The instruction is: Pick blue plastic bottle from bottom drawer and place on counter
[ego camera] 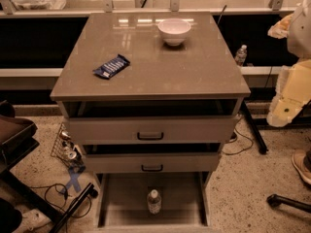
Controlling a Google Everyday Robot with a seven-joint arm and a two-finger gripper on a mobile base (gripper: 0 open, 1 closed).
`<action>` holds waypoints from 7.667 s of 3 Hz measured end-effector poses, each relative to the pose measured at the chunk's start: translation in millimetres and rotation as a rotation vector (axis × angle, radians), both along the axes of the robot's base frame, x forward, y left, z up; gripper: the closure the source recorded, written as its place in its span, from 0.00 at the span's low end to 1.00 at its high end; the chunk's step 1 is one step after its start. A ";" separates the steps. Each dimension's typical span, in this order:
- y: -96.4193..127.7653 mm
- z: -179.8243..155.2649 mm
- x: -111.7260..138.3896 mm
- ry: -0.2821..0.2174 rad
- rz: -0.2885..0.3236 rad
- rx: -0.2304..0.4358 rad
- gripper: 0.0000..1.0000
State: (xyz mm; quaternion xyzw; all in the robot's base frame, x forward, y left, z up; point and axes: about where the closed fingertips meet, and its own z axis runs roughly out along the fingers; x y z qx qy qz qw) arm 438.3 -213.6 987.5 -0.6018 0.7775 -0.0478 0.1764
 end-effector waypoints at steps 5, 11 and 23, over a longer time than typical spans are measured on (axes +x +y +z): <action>-43.4 -179.4 -39.8 -0.156 -0.118 0.491 0.00; -2.9 -444.1 2.8 -0.266 0.015 1.011 0.00; 243.8 -741.8 57.9 -0.066 0.139 1.211 0.00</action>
Offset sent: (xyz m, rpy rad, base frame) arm -0.0060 -0.0166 -0.0534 0.2205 -0.0814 -0.0724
